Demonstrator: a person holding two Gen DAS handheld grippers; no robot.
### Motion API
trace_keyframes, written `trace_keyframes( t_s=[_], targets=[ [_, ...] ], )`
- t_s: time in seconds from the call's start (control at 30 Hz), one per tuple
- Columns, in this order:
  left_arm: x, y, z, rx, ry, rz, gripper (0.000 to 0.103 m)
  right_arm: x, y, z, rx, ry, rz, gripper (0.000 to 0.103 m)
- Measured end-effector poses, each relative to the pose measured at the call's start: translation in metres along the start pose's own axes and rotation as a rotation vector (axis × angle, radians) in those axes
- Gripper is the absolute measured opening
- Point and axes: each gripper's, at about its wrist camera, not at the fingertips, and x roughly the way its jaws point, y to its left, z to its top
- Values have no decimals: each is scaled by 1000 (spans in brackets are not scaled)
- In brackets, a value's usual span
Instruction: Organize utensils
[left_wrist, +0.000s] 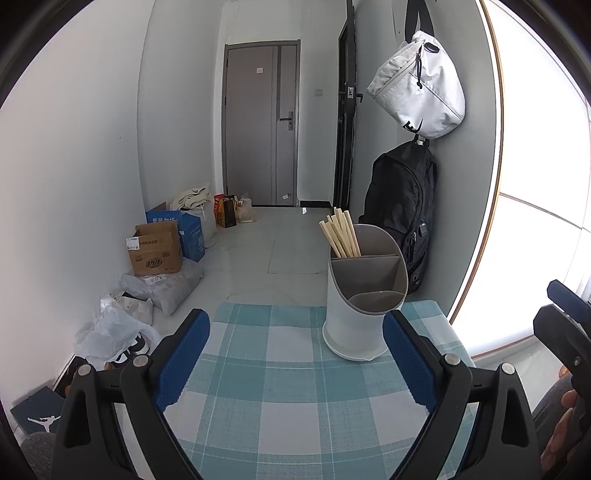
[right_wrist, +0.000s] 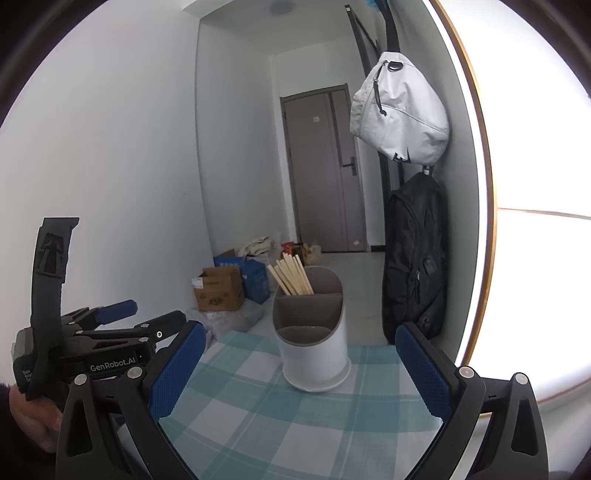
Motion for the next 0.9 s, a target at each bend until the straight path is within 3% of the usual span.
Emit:
trace_keyframes(
  t_s=[0.9],
  targets=[
    [5, 0, -1, -7, 23, 0, 92, -1, 0, 0, 1, 1, -1, 103]
  ],
)
